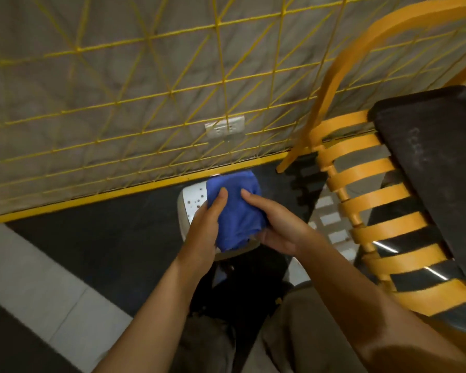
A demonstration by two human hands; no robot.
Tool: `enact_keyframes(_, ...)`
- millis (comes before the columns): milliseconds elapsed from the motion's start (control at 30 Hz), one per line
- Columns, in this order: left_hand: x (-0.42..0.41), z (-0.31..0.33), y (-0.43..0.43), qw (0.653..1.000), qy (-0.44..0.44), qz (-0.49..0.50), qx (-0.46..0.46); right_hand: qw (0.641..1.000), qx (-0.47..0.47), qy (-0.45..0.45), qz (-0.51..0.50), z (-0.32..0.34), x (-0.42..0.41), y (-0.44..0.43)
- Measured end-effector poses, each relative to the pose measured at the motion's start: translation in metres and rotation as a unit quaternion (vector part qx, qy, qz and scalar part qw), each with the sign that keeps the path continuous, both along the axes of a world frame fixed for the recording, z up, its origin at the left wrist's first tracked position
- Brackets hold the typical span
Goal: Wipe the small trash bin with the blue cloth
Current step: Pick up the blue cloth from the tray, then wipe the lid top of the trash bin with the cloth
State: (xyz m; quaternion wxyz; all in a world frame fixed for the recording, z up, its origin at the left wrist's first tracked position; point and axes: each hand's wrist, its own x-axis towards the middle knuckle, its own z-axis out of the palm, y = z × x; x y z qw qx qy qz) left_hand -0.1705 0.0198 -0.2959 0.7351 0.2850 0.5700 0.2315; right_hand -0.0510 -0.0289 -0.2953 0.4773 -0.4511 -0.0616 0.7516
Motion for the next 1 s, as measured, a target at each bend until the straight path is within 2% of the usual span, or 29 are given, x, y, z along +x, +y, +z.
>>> enact_keyframes(67, -0.011, -0.002, -0.008, 0.998, 0.055, -0.020, 0.027, 1.000, 0.008, -0.027, 0.006, -0.003, -0.018, -0.010)
enact_keyframes(167, -0.032, 0.005, -0.029, 0.974, 0.150, -0.073, 0.155, 0.998, 0.024, -0.056, -0.016, 0.008, -0.039, -0.030)
enact_keyframes(233, -0.047, 0.017, -0.044, 0.969, 0.154, -0.070, 0.182, 0.997, 0.033, -0.057, -0.039, 0.024, -0.048, -0.045)
enact_keyframes(533, -0.076, 0.088, -0.086, 0.984, 0.030, -0.096, 0.150, 0.985, 0.107, -0.116, -0.075, 0.098, -0.068, -0.091)
enact_keyframes(700, -0.096, 0.116, -0.106, 0.982, -0.147, -0.086, 0.081, 0.977, 0.136, -0.143, -0.077, 0.120, -0.089, -0.106)
enact_keyframes(800, -0.110, 0.122, -0.120, 0.972, -0.228, -0.040, 0.042, 0.968, 0.138, -0.207, -0.033, 0.124, -0.111, -0.111)
enact_keyframes(900, -0.125, 0.122, -0.127, 0.962, -0.271, 0.010, 0.037, 0.946, 0.159, -0.281, 0.007, 0.129, -0.136, -0.112)
enact_keyframes(967, -0.137, 0.121, -0.129, 0.956, -0.289, 0.023, 0.040, 0.919, 0.151, -0.363, 0.020, 0.129, -0.150, -0.110)
enact_keyframes(1000, -0.142, 0.120, -0.129, 0.954, -0.295, 0.025, 0.042, 0.892, 0.139, -0.429, 0.030, 0.126, -0.155, -0.107)
